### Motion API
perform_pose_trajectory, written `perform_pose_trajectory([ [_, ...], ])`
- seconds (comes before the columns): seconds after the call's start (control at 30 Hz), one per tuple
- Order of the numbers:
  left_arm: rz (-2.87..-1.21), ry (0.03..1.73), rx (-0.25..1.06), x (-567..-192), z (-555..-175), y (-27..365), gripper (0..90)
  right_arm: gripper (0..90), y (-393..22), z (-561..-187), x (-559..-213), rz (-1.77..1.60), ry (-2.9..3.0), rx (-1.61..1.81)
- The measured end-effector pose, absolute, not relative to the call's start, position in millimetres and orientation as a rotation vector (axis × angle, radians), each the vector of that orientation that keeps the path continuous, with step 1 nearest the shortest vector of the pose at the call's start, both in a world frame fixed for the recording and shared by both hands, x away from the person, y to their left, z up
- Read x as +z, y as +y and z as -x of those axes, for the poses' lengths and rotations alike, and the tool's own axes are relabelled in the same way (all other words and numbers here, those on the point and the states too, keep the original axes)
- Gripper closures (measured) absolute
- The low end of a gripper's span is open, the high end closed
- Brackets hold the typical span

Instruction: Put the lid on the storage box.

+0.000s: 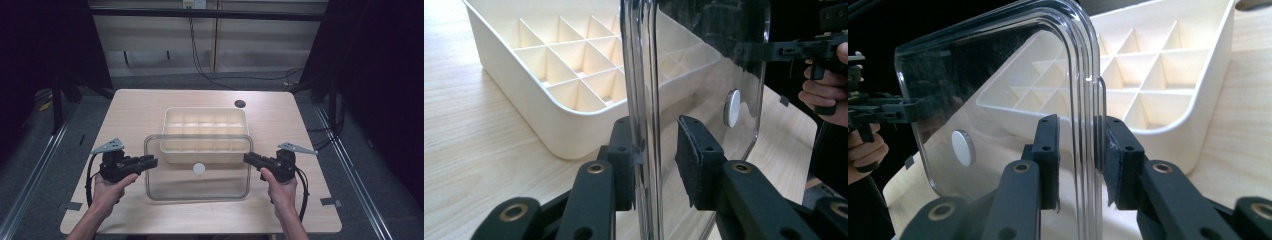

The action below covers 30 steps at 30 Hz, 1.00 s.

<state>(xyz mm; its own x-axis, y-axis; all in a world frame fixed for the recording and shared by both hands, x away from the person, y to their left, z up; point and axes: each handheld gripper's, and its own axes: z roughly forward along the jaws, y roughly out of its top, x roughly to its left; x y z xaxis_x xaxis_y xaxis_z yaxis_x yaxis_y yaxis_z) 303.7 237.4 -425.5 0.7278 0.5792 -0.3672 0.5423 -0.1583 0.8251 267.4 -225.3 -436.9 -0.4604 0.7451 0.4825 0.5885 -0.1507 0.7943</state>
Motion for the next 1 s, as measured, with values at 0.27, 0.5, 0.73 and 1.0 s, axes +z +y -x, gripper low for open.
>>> perform_pose_trajectory([
  [0.27,-1.81,0.871,0.058,-425,-301,236,69.2,71.0,-225,-267,-434,-1.542,1.926,1.689],
  [0.5,-1.816,0.864,0.058,-422,-305,231,69.2,71.4,-231,-267,-428,-1.524,1.903,1.692],
  [0.73,-1.781,0.864,0.067,-411,-317,226,69.4,71.3,-234,-276,-420,-1.531,1.862,1.72],
  [1.0,-1.777,0.863,0.092,-395,-328,222,68.7,71.3,-238,-287,-405,-1.512,1.843,1.73],
])
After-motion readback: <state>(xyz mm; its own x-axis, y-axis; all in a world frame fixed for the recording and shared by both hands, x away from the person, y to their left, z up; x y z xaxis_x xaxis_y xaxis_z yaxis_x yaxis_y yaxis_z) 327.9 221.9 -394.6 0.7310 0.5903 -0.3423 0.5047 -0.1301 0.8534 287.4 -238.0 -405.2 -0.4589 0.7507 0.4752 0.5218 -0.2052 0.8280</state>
